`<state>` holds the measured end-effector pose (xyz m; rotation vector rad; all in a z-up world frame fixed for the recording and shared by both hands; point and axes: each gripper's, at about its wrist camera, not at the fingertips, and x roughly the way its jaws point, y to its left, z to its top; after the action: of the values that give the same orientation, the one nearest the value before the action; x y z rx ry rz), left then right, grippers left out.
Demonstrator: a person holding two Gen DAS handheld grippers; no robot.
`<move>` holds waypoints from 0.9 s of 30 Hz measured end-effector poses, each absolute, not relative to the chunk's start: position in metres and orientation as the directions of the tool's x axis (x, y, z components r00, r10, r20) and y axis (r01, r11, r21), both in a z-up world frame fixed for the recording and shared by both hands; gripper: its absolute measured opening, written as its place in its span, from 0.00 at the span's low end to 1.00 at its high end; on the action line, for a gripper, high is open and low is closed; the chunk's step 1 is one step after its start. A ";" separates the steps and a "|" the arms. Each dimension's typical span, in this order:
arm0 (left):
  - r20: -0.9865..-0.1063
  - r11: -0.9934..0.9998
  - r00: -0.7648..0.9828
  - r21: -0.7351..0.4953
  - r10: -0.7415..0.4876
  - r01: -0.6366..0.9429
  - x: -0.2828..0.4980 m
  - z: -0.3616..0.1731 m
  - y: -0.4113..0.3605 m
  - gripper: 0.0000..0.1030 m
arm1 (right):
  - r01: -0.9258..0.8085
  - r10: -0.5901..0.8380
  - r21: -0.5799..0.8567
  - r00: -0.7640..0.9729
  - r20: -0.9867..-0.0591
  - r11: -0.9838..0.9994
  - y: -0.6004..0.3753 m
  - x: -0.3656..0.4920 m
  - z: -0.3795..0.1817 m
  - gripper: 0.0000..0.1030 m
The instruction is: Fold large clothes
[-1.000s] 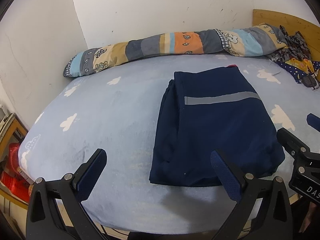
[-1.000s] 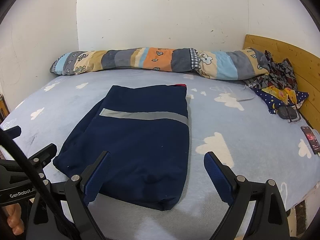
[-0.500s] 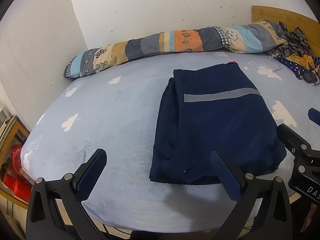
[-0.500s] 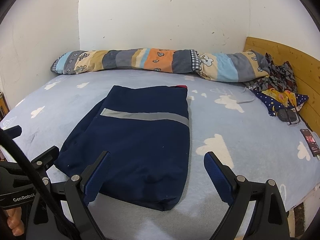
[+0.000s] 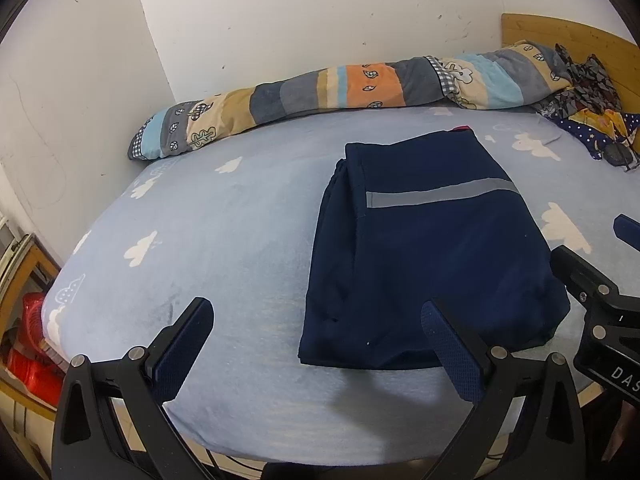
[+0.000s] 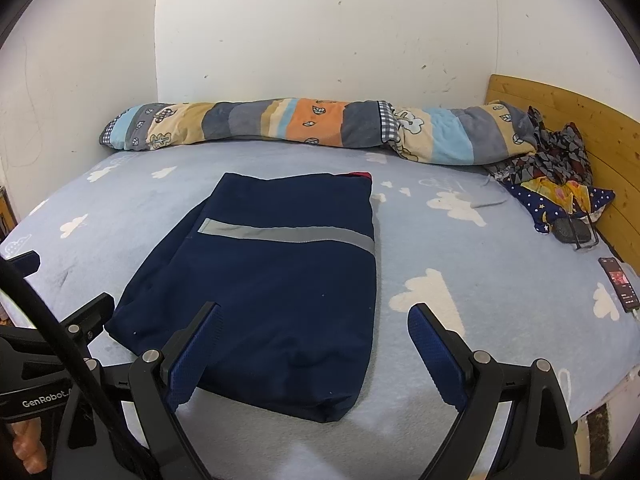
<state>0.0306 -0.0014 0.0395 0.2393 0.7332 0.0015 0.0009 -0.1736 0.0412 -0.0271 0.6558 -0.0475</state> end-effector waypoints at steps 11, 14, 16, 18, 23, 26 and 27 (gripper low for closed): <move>-0.665 0.973 0.743 0.212 0.076 0.091 0.030 0.041 -0.001 1.00 | 0.033 -0.052 -0.042 0.793 -0.608 0.999 -0.175 0.001 0.043 0.93; -0.665 0.973 0.743 0.211 0.077 0.089 0.030 0.042 -0.001 1.00 | 0.033 -0.052 -0.042 0.792 -0.608 0.999 -0.175 0.002 0.043 0.93; -0.667 0.974 0.742 0.209 0.074 0.091 0.030 0.042 -0.001 1.00 | 0.034 -0.054 -0.044 0.792 -0.608 0.998 -0.175 0.001 0.043 0.93; -0.668 0.974 0.741 0.207 0.074 0.090 0.031 0.043 -0.001 1.00 | 0.034 -0.053 -0.043 0.792 -0.608 0.998 -0.175 0.001 0.043 0.93; -0.668 0.974 0.741 0.208 0.075 0.088 0.031 0.043 -0.001 1.00 | 0.031 -0.052 -0.045 0.793 -0.607 0.999 -0.175 0.002 0.043 0.93; -0.675 0.975 0.735 0.202 0.069 0.094 0.031 0.042 -0.001 1.00 | 0.032 -0.052 -0.044 0.793 -0.607 0.999 -0.175 0.002 0.043 0.93; -0.682 0.974 0.728 0.207 0.075 0.093 0.031 0.041 -0.001 1.00 | 0.031 -0.051 -0.043 0.792 -0.608 0.999 -0.175 0.002 0.043 0.93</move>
<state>0.0314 -0.0005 0.0414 0.2346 0.7573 -0.0101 0.0016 -0.1754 0.0431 -0.0316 0.6552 -0.0444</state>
